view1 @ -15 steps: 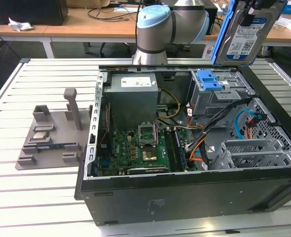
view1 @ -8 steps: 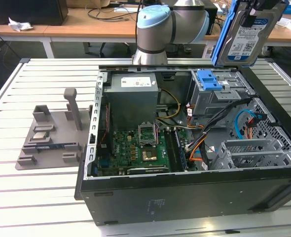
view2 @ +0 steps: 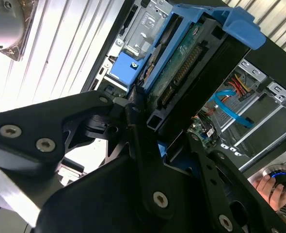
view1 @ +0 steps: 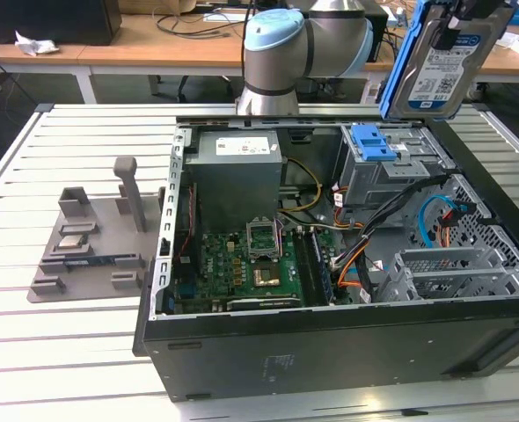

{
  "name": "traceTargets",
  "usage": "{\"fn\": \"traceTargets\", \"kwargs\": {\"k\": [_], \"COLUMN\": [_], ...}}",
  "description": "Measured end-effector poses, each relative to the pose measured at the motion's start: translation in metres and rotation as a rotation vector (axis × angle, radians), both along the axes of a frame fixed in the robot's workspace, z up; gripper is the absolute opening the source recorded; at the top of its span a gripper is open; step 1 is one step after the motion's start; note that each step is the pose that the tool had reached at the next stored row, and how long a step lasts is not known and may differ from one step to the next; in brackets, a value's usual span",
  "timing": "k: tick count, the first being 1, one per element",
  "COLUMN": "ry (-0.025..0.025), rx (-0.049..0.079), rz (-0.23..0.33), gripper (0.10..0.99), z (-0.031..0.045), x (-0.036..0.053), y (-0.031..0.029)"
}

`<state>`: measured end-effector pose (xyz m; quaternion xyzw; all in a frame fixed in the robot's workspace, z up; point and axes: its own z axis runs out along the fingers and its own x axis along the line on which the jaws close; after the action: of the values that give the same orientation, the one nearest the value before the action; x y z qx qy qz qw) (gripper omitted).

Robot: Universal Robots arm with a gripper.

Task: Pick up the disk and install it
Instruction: 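Pick up the disk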

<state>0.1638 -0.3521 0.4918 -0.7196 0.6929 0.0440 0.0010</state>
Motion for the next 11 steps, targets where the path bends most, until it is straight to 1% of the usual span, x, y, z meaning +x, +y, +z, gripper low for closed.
{"fn": "traceTargets", "kwargs": {"k": [3,7,11], "ry": [0.0,0.0,0.0], "rx": [0.0,0.0,0.0], "rz": [0.0,0.0,0.0], "gripper": [0.369,0.369,0.369], "z": [-0.0002,-0.0004,-0.0006], "x": [0.0005,0.0014,0.0022], "y": [-0.0014,-0.005,-0.0073]}}
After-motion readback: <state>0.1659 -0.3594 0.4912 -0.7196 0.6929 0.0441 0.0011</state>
